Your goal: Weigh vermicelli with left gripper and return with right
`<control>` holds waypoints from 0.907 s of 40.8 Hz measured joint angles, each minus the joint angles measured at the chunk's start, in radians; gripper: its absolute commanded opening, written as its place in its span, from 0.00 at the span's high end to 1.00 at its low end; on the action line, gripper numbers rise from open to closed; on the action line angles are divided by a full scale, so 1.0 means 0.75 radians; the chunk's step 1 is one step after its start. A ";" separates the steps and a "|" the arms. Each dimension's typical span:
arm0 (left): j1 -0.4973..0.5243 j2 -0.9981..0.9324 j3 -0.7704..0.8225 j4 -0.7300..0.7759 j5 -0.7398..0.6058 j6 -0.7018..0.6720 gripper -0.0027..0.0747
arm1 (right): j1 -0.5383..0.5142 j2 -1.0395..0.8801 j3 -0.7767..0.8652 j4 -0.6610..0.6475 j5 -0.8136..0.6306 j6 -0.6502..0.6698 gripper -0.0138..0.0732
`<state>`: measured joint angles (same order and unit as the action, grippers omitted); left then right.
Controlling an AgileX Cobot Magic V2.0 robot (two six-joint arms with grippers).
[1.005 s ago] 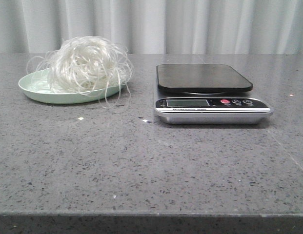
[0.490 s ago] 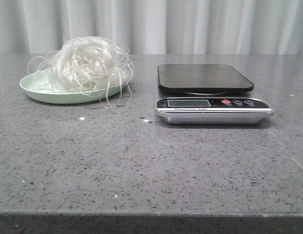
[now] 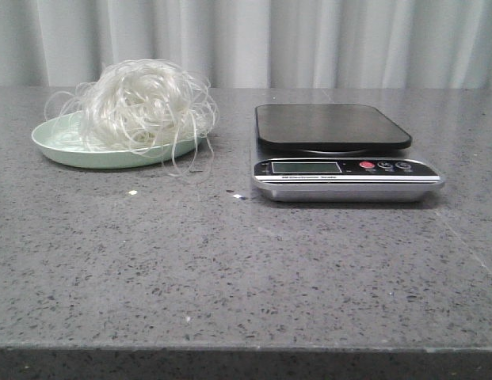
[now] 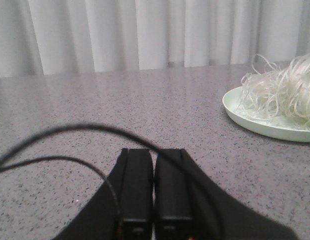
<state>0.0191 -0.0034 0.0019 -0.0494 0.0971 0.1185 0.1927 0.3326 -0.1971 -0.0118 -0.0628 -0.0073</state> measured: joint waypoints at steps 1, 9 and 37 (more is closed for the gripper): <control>0.000 0.000 0.000 0.000 0.007 0.000 0.79 | 0.000 0.000 0.000 0.000 0.000 0.000 0.67; 0.000 0.000 0.000 0.000 0.035 0.000 0.79 | 0.000 -0.003 0.000 0.000 0.000 0.000 0.67; 0.000 0.000 0.000 0.000 0.036 0.000 0.79 | 0.000 -0.003 0.000 0.000 0.000 0.000 0.67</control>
<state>0.0191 -0.0034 0.0019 -0.0494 0.1244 0.1185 0.1927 0.3303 -0.1971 -0.0118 -0.0628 -0.0073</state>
